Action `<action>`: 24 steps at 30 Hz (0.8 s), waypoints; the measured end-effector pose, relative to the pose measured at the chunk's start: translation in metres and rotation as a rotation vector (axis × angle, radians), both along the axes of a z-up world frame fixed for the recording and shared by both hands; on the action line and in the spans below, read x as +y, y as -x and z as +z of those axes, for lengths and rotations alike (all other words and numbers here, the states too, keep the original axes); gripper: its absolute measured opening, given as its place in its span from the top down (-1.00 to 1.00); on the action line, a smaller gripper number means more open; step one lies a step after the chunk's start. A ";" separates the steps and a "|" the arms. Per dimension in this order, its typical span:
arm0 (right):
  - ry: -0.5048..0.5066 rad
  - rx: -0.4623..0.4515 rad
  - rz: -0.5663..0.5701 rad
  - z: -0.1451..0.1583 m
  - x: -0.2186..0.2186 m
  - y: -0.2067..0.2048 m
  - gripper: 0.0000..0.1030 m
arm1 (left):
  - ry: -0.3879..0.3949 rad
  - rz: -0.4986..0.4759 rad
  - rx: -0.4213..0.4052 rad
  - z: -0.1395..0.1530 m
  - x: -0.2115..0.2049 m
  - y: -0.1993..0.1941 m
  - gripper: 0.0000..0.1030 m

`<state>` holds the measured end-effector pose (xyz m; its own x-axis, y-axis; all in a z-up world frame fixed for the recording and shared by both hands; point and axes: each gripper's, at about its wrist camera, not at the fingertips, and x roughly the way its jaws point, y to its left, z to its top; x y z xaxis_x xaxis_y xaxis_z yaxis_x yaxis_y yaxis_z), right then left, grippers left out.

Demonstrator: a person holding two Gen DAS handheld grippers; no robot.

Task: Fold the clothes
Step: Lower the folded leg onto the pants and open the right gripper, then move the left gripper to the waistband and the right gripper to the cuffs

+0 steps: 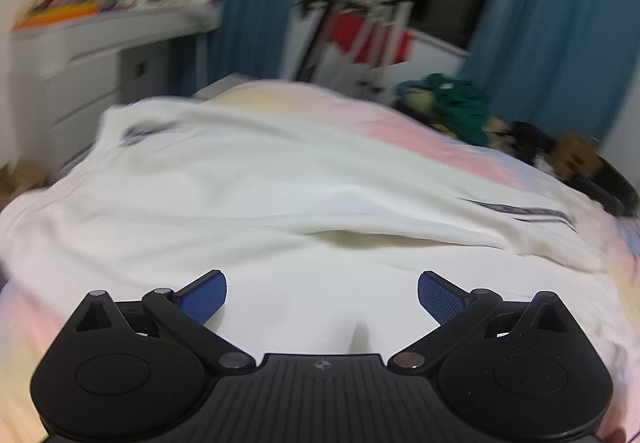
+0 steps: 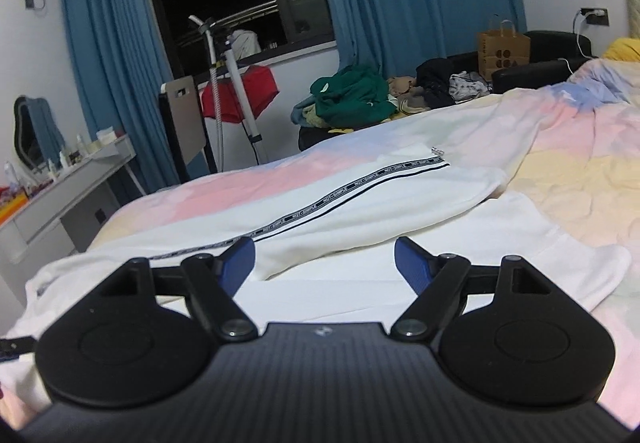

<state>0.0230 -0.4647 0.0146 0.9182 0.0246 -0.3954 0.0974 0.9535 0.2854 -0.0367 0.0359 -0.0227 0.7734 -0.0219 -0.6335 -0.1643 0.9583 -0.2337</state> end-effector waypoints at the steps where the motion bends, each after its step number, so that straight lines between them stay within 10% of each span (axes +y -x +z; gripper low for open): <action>1: -0.014 -0.001 -0.004 -0.001 -0.003 0.000 -0.52 | 0.014 0.032 0.023 0.001 0.011 0.001 -0.99; 14: -0.114 0.067 -0.110 -0.014 -0.032 -0.002 -0.52 | 0.370 0.503 0.339 -0.002 0.164 0.018 -0.98; 24: -0.103 0.104 -0.173 -0.017 -0.037 -0.003 -0.52 | 0.578 0.541 0.327 -0.038 0.186 0.015 -0.97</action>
<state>0.0257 -0.5018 -0.0029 0.8666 -0.0849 -0.4917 0.2912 0.8863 0.3602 -0.0516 0.2224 -0.0608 0.5506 -0.0910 -0.8298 -0.7089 0.4740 -0.5224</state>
